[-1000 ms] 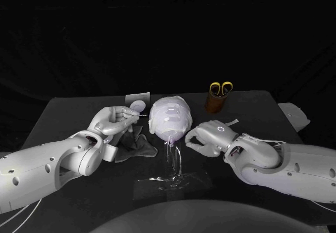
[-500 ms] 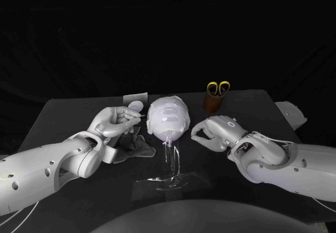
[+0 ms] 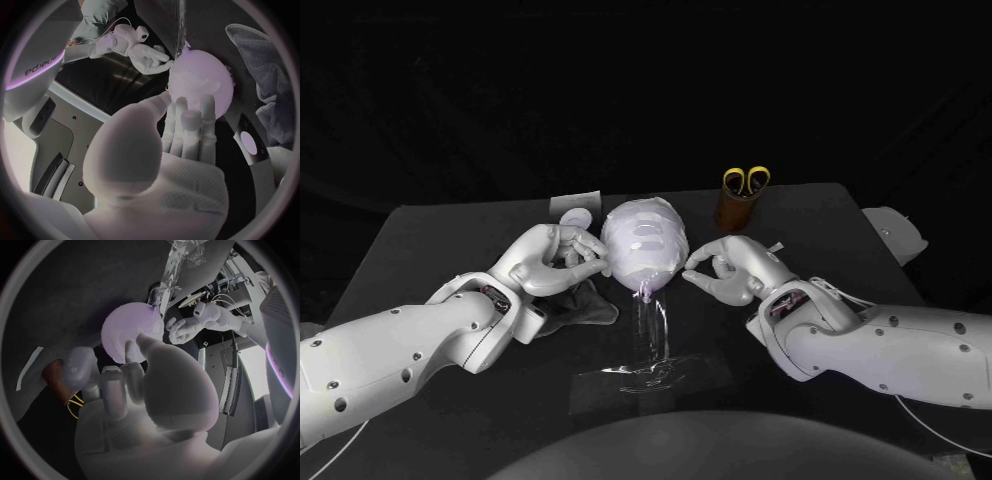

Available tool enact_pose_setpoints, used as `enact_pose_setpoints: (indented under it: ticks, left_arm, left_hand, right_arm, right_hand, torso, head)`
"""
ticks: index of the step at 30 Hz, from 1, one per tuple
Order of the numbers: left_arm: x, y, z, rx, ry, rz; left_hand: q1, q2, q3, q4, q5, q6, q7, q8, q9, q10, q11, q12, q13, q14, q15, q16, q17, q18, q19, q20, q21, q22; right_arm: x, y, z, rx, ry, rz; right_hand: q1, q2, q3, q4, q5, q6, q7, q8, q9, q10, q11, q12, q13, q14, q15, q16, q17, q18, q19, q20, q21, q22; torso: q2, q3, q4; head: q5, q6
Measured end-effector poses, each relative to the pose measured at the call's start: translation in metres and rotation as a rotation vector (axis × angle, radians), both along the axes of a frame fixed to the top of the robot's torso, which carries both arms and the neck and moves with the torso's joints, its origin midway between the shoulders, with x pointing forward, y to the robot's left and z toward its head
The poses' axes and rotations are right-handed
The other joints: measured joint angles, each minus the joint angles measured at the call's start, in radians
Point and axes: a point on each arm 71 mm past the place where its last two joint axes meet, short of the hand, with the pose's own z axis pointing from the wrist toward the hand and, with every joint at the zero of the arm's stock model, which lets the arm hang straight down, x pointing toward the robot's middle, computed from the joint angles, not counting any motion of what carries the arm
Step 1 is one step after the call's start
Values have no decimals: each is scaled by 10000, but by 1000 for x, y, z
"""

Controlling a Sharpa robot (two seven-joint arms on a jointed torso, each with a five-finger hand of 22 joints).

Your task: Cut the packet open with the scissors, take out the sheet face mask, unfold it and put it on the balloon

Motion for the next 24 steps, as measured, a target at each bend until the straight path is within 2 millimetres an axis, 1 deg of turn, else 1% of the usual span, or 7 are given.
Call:
enact_pose_setpoints:
  ticks: [3, 6, 7, 10, 12, 14, 24]
  left_arm:
    - [-1, -3, 1, 78, -181, -139]
    - [-2, -5, 2, 110, -317, -232]
    - [-3, -6, 2, 121, -366, -260]
    - [-3, -7, 3, 141, -450, -306]
    - [-3, -8, 3, 151, -500, -332]
    - [-3, -8, 3, 163, -547, -355]
    - [-4, -9, 4, 177, -625, -394]
  left_hand:
    - [-1, 0, -18, -18, 0, 1, 0, 0, 0, 0, 0, 99, 78, 62, -10, 122, 178, -1, 0, 0, 40, 37]
    - [-1, 1, -26, -27, 0, -33, -33, 0, 0, 0, 0, 216, 142, 143, -36, 241, 349, -3, 25, -25, 81, 69]
    - [17, -16, -26, -27, 0, -33, -33, 0, -10, -5, -5, 216, 160, 143, -36, 242, 376, -3, 40, -40, 81, 78]
    - [38, -38, -26, -27, 0, -53, -54, 0, -18, -49, -47, 259, 177, 143, -36, 242, 381, -4, 40, -40, 81, 82]
    - [38, -38, -26, -27, 0, -67, -67, 0, -19, -58, -56, 266, 179, 142, -36, 242, 381, -6, 40, -40, 81, 82]
    - [38, -38, -26, -27, 0, -66, -67, 0, -33, -60, -53, 266, 198, 143, -36, 266, 380, -8, 40, -40, 120, 89]
    - [38, -38, -26, -27, 0, -106, -29, 0, -36, -97, -20, 330, 216, 142, -36, 300, 380, -12, 40, -40, 119, 99]
  right_arm:
    - [0, 2, -2, 352, 206, -317]
    - [0, 3, -3, 556, 344, -507]
    - [0, 3, -4, 622, 387, -562]
    - [0, 4, -5, 710, 442, -644]
    - [0, 5, -6, 754, 465, -685]
    - [0, 7, -7, 795, 479, -703]
    - [-6, 14, -14, 836, 558, -584]
  right_hand:
    - [26, -106, -66, -19, 188, -37, -33, 48, -21, 0, 0, -76, 3, 0, 0, -42, 0, 0, -72, 0, -186, 1]
    - [49, -312, -210, -26, 643, -103, 31, 117, -76, -28, 42, -363, 5, -1, 1, -172, 0, 2, -268, 18, -558, 4]
    - [93, -356, -226, -42, 731, -142, 3, 146, -83, -51, 65, -453, 5, -2, 2, -204, 0, 13, -309, 20, -693, 4]
    - [113, -376, -251, -67, 786, -168, 26, 192, -92, -87, 101, -612, 6, 12, 44, -255, -2, 150, -410, 53, -919, 6]
    - [169, -432, -282, -98, 786, -186, 43, 211, -102, -118, 132, -641, 7, 20, 53, -295, -7, 152, -446, 18, -1011, 8]
    - [204, -467, -293, -109, 786, -187, 44, 233, -103, -186, 132, -694, 7, 19, 54, -308, -9, 153, -482, 55, -1086, 8]
    - [206, -549, -404, -165, 786, -187, 43, 463, -101, -195, 126, -695, 4, 18, 55, -322, -6, 151, -482, 55, -1137, 5]
  torso:
    - [0, 0, 0]
    - [-1, 0, -1]
    - [-2, 0, -1]
    - [-4, 0, -7]
    - [-7, 1, -7]
    - [-7, 3, -7]
    - [-6, 4, -7]
  head:
    - [-22, 0]
    - [-42, 0]
    - [-48, 0]
    - [-58, 0]
    - [-68, 0]
    - [-75, 0]
    - [-86, 0]
